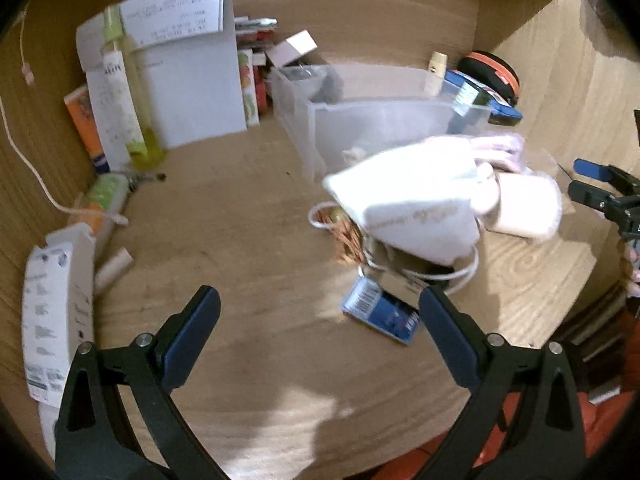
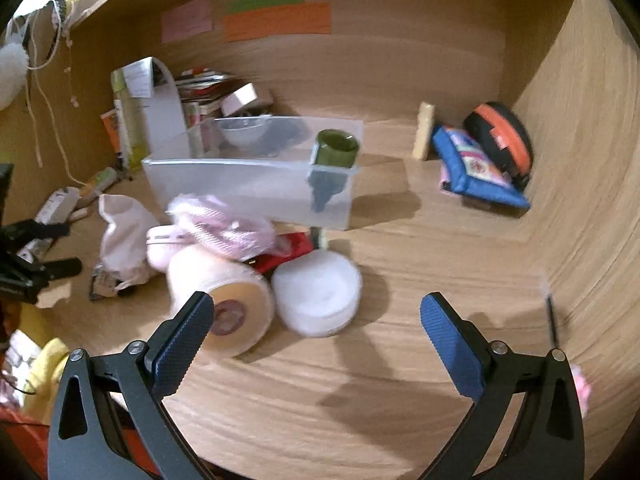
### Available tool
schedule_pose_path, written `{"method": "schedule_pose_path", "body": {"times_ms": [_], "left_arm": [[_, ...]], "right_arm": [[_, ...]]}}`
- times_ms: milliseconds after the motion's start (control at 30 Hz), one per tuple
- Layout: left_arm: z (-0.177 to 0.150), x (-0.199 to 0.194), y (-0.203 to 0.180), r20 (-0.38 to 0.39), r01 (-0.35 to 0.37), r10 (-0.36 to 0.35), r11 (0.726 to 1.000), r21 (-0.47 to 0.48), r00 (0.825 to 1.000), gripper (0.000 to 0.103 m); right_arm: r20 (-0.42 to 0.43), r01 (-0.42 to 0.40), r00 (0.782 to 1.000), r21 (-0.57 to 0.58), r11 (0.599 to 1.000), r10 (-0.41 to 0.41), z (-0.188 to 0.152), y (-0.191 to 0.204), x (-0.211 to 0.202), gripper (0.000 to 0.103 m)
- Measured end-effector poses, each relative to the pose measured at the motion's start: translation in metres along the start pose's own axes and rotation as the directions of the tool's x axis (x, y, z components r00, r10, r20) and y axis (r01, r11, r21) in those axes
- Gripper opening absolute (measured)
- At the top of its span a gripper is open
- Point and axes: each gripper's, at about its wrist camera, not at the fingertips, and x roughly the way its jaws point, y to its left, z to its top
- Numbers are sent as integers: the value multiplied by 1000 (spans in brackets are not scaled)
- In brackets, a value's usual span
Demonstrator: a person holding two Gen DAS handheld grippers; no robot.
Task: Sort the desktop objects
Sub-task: 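Open the right gripper and withdraw from the box, then grasp the blue Max staple box with the left gripper while the right grasps the cream tub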
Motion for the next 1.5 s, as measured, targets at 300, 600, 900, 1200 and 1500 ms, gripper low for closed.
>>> {"method": "schedule_pose_path", "body": {"times_ms": [300,600,900,1200,1500], "left_arm": [[-13,9,-14,-11,33,-32,999,33,999,100],[-11,20,-23,-11,57,-56,995,78,998,83],[-12,25,-31,10,70,-71,991,114,997,70],[-15,21,-34,30,69,-74,989,134,997,53],[-15,3,-28,86,18,-28,994,105,996,53]], "right_arm": [[-39,-147,988,6,989,148,-12,22,12,102],[-134,-224,966,-10,974,221,-19,40,36,93],[-177,-251,952,13,968,249,-14,44,60,91],[-156,-237,958,29,971,238,-10,40,62,71],[-112,-212,971,1,977,211,-11,39,47,65]]}}
